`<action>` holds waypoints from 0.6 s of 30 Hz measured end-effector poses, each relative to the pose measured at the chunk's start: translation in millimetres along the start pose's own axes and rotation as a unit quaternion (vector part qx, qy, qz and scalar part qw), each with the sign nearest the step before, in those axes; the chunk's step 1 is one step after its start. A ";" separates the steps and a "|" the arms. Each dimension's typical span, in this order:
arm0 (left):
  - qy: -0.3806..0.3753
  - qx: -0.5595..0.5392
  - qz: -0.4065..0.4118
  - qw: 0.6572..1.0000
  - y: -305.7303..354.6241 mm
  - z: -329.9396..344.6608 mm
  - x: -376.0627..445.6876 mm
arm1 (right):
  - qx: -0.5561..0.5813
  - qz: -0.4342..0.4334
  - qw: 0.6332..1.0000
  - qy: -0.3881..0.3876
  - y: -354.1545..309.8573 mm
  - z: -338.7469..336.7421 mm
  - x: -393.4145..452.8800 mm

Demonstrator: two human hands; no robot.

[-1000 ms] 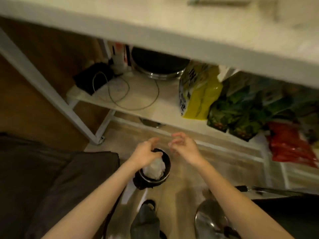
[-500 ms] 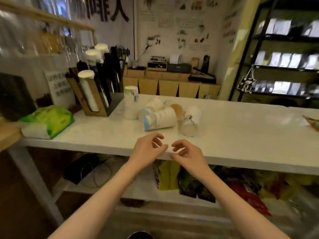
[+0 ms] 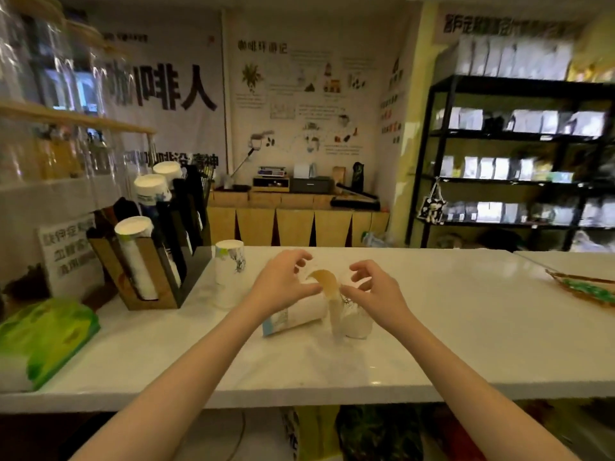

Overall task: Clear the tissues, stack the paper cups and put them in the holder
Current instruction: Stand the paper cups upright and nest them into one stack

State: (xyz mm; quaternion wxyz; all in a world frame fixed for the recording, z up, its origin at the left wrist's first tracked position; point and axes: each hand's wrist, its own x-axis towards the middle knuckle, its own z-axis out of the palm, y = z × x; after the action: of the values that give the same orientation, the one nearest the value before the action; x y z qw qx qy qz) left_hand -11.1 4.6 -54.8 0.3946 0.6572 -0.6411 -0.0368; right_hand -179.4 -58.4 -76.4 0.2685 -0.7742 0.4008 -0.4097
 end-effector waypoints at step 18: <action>-0.121 0.216 -0.025 0.969 -60.4 55.1 26.3 | 0.003 0.310 0.951 0.008 58.0 13.1 53.5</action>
State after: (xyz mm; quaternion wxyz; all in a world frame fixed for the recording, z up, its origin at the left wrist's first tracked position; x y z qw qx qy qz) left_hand 12.0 -52.4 -114.7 0.1620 0.7337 -0.6597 0.0136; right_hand -173.2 -133.3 -104.0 0.3815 -0.6080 0.6216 -0.3136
